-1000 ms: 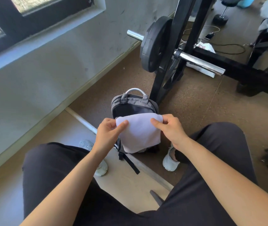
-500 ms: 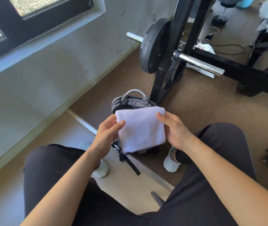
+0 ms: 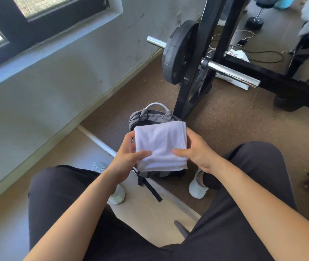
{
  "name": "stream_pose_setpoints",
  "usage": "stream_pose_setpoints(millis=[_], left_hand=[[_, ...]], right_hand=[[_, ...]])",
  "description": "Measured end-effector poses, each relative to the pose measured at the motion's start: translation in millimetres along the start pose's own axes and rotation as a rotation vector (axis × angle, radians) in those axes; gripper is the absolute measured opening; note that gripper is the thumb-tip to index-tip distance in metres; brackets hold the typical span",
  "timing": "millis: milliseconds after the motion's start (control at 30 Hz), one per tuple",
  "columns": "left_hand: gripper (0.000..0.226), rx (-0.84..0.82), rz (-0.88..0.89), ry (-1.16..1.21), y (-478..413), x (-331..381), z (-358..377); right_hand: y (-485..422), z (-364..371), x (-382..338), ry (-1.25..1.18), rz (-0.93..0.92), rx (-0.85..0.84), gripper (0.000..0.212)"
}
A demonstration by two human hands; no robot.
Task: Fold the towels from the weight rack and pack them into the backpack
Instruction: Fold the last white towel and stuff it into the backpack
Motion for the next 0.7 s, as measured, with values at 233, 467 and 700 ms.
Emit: stream_pose_setpoints(millis=[233,467,700], left_hand=[[0.040,-0.009,0.041,0.008,0,10,-1],[0.056,-0.095,0.103,0.123,2,17,5],[0.069,-0.154,0.087,0.229,0,21,9]], right_hand=[[2,-5,0,-0.291,0.083,0.121,0.067],[14,10,1,-0.413,0.273,-0.100,0.035],[6,0,-12,-0.381,0.136,-0.036,0.036]])
Point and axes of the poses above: each hand's wrist, its own y-axis away from the middle knuckle, its own z-axis out of the palm, x = y × z, the point moved 9 cm from there along -y, towards the middle knuckle, and after that the axes turned 11 degrees about x, right-handed, at the moved point
